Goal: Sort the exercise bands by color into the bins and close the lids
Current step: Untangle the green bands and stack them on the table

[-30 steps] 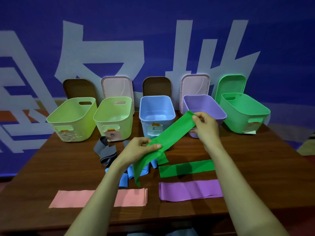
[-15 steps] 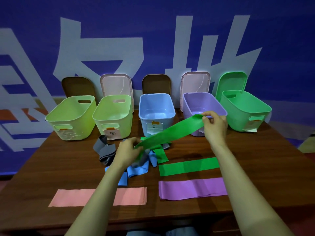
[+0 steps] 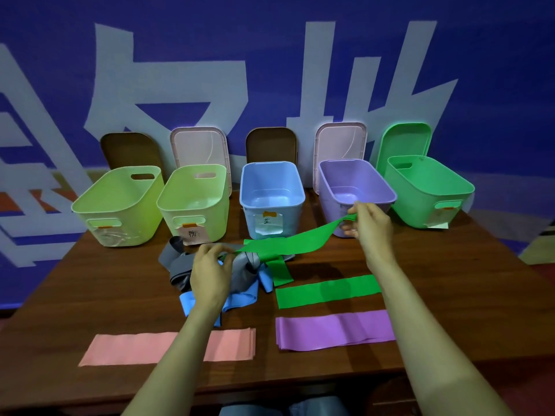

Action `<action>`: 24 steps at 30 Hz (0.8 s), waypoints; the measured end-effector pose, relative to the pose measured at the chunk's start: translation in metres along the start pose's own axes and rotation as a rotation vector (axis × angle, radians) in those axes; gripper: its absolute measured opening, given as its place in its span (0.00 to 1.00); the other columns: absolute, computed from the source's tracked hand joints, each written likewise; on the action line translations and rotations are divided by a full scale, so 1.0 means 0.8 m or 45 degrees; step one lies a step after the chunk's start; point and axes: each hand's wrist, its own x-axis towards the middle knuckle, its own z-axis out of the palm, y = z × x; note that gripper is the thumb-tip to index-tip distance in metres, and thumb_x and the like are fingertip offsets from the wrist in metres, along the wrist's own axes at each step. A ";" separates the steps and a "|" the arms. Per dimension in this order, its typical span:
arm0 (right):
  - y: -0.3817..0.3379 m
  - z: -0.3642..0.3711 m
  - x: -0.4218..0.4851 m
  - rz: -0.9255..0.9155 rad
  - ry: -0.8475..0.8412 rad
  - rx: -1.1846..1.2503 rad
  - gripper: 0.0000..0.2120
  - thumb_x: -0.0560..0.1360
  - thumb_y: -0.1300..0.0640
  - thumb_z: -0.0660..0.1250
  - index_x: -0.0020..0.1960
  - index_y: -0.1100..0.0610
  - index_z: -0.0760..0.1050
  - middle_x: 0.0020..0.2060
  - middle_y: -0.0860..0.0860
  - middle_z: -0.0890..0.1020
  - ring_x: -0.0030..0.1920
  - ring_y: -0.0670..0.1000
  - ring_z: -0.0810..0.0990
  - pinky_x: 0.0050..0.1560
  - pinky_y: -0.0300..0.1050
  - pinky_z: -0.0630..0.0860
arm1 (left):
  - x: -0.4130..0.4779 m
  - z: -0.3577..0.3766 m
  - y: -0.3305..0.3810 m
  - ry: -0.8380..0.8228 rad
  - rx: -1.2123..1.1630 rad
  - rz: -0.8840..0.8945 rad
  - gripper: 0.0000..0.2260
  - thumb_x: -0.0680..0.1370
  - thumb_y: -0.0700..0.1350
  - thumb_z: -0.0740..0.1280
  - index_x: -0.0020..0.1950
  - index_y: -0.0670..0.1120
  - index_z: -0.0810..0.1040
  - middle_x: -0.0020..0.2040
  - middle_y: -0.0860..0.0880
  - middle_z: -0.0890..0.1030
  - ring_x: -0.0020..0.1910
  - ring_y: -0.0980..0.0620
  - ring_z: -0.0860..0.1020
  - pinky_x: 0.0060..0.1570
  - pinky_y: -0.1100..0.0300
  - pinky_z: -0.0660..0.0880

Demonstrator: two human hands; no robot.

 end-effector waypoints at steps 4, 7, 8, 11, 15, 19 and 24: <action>0.014 -0.001 0.000 -0.135 -0.002 -0.244 0.07 0.74 0.61 0.66 0.40 0.52 0.73 0.37 0.53 0.80 0.35 0.52 0.83 0.43 0.53 0.81 | -0.002 0.002 0.015 -0.010 -0.287 -0.013 0.05 0.75 0.38 0.66 0.46 0.47 0.79 0.46 0.48 0.82 0.44 0.48 0.79 0.42 0.54 0.75; 0.020 -0.007 0.001 -0.202 0.025 -0.406 0.07 0.74 0.64 0.65 0.43 0.53 0.72 0.41 0.53 0.79 0.41 0.57 0.82 0.46 0.56 0.80 | -0.005 0.006 0.019 -0.045 -0.440 0.016 0.05 0.73 0.36 0.67 0.46 0.45 0.78 0.47 0.49 0.81 0.48 0.49 0.78 0.48 0.56 0.74; 0.023 -0.010 0.002 -0.230 0.034 -0.465 0.07 0.74 0.65 0.64 0.44 0.53 0.72 0.42 0.53 0.78 0.43 0.59 0.81 0.47 0.56 0.79 | -0.007 0.007 0.024 -0.048 -0.485 -0.008 0.04 0.72 0.39 0.68 0.45 0.46 0.78 0.47 0.50 0.80 0.47 0.50 0.78 0.49 0.56 0.74; 0.034 -0.020 0.004 -0.270 0.041 -0.598 0.08 0.74 0.68 0.61 0.46 0.56 0.73 0.44 0.53 0.77 0.46 0.61 0.80 0.48 0.51 0.76 | -0.012 0.013 0.034 0.012 -0.603 -0.117 0.03 0.75 0.43 0.69 0.42 0.47 0.78 0.41 0.52 0.80 0.40 0.54 0.76 0.45 0.56 0.73; 0.057 -0.037 0.009 -0.256 0.104 -0.721 0.11 0.73 0.71 0.59 0.50 0.60 0.75 0.51 0.59 0.80 0.52 0.60 0.77 0.50 0.45 0.69 | -0.016 0.031 0.033 0.054 -0.629 -0.142 0.11 0.73 0.35 0.70 0.52 0.47 0.78 0.52 0.51 0.75 0.50 0.52 0.77 0.53 0.57 0.75; 0.080 -0.060 0.011 -0.216 0.150 -0.835 0.13 0.73 0.71 0.58 0.50 0.59 0.75 0.52 0.59 0.78 0.52 0.61 0.76 0.50 0.49 0.70 | -0.025 0.051 0.037 -0.193 -0.734 -0.318 0.21 0.71 0.30 0.67 0.60 0.47 0.72 0.53 0.48 0.76 0.43 0.52 0.78 0.41 0.59 0.77; 0.110 -0.081 0.015 -0.079 0.182 -0.951 0.13 0.75 0.70 0.57 0.51 0.57 0.76 0.55 0.57 0.77 0.53 0.60 0.76 0.48 0.46 0.71 | -0.030 0.075 0.045 -0.543 -0.405 -0.313 0.17 0.71 0.31 0.67 0.58 0.45 0.75 0.45 0.46 0.75 0.32 0.54 0.73 0.28 0.64 0.70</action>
